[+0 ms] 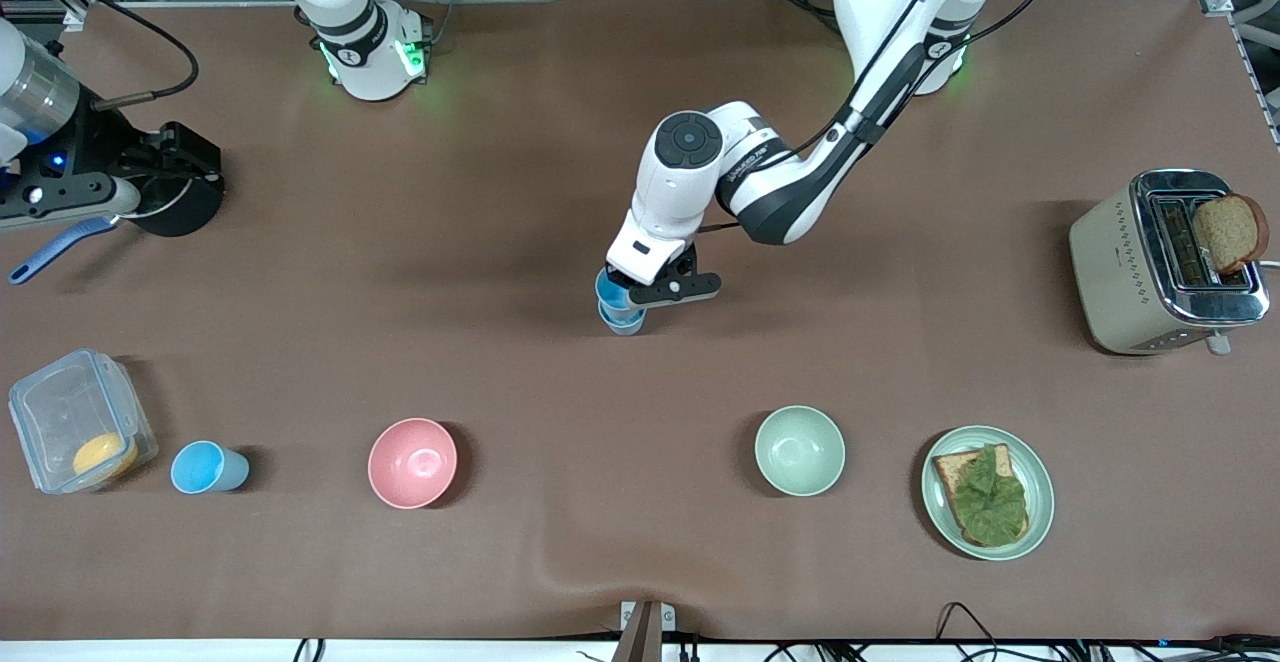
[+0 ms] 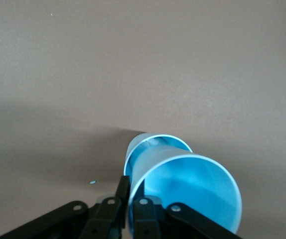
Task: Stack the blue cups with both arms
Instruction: 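Open the left gripper and lift it off the stacked cups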
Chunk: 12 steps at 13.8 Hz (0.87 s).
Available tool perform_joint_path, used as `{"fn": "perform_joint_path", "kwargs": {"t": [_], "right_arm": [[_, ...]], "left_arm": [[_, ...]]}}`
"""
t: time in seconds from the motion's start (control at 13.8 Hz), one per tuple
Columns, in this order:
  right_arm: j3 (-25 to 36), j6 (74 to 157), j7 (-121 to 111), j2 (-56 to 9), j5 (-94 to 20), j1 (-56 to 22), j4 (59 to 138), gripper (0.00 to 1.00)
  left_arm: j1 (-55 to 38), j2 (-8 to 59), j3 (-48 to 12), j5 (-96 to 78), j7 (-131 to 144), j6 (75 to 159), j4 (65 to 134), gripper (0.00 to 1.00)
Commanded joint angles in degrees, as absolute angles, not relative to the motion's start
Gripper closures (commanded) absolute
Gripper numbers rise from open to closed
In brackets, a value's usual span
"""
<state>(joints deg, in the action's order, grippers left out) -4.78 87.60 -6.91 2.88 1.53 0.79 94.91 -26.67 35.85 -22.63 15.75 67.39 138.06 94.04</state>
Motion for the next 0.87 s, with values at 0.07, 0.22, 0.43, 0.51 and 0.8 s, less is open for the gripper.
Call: {"fn": "perform_joint_path", "kwargs": {"t": [0.07,0.22,0.43,0.51,0.8], "right_arm": [[-5.45,86.05,-7.12,2.2,2.9,2.37,93.52,0.0],[-5.8,86.04,-7.21,2.29,2.9,2.02,93.52,0.0],[-5.71,86.04,-7.21,2.37,2.9,2.11,93.43,0.0],[-5.71,86.04,-7.12,2.29,2.81,2.11,93.43,0.0],[-5.89,85.96,-7.12,2.37,2.64,1.93,93.43,0.0]], "left_arm": [[-26.55,33.59,-22.15,19.16,69.7,136.5,92.81,0.0],[-25.84,30.95,-21.36,19.16,69.44,133.52,92.2,0.0],[-22.52,27.96,-20.22,19.07,66.72,125.01,87.65,0.0],[-20.32,27.25,-20.21,18.64,64.97,121.5,85.89,0.0],[-11.36,23.57,-20.92,15.4,55.23,114.53,83.06,0.0]]}}
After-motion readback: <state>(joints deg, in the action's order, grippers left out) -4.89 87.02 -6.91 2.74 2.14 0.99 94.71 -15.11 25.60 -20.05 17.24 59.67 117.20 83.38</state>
